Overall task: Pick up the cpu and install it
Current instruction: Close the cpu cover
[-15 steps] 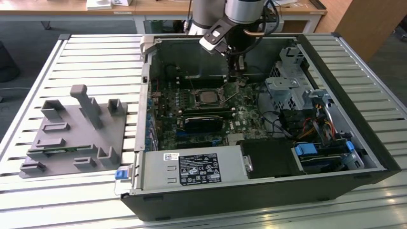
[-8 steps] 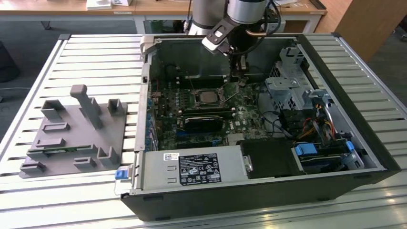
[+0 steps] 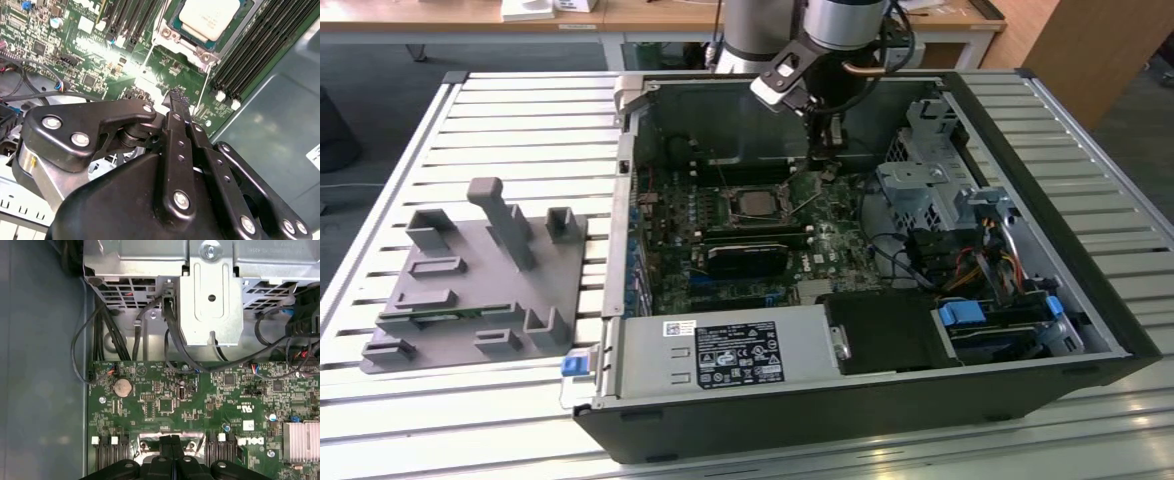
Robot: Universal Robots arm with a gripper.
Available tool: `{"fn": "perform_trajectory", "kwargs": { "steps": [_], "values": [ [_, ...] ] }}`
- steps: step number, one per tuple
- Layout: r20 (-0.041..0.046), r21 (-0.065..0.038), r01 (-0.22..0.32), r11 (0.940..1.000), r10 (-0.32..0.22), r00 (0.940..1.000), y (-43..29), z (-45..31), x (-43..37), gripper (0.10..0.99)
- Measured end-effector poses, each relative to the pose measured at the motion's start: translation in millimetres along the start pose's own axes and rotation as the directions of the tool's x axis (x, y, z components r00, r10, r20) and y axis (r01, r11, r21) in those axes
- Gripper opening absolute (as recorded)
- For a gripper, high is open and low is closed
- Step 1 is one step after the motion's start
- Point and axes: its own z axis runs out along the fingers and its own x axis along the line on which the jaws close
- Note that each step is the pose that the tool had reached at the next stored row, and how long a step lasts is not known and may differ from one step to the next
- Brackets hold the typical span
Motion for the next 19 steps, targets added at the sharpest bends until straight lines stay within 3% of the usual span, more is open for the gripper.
{"fn": "perform_trajectory", "kwargs": {
  "steps": [19],
  "values": [
    [0.0016,0.0,0.0,1.0,0.0,1.0,19.6,5.5,5.8,0.106]
  ]
}}
